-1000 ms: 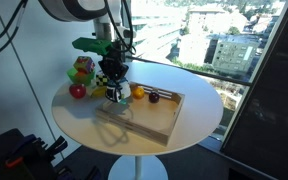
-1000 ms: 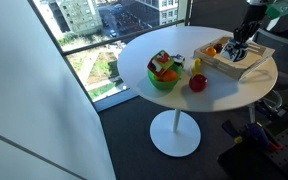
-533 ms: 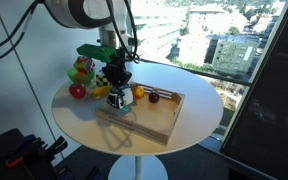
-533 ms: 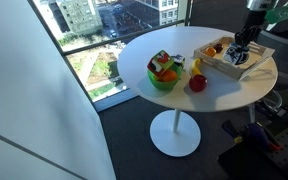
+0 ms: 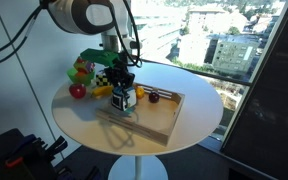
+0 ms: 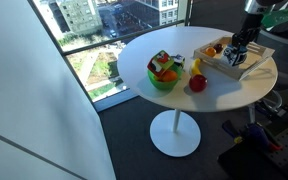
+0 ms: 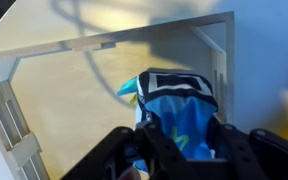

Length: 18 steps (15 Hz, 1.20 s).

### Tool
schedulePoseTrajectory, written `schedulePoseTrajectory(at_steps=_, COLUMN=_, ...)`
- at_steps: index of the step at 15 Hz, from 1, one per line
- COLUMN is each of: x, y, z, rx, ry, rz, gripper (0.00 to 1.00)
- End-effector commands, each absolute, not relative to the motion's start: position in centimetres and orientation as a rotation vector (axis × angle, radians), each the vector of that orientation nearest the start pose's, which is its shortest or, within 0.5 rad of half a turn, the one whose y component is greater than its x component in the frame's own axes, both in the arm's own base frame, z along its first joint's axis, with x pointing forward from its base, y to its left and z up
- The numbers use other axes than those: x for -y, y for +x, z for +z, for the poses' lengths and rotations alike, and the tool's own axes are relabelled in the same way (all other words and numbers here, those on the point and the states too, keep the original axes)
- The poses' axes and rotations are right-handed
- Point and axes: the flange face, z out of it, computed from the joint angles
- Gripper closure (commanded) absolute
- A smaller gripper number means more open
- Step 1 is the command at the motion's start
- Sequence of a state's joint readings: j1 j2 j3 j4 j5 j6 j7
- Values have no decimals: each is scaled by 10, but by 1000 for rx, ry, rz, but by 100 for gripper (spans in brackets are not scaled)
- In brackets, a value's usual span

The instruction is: Move the crate closer to the edge and then put the number four plushy cube in the crate

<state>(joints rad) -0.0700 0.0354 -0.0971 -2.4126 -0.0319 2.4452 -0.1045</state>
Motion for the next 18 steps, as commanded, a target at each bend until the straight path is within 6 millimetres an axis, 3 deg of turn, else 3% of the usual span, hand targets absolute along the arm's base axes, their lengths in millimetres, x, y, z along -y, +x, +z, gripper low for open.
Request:
schedulePoseTrajectory(at_steps=1, x=81, y=482, z=304, rx=-62, ry=-3183, rz=-14, gripper=27)
schedulePoseTrajectory(at_steps=4, x=77, y=478, z=311, rx=-51, ry=-3179, rz=-6, gripper=3)
schedulePoseTrajectory(at_steps=5, x=76, y=477, z=314, rx=-46, ry=-3178, rz=-5, gripper=1)
schedulePoseTrajectory(at_steps=18, x=55, y=463, z=371, rx=-19, ry=-3150, rz=46, gripper=0)
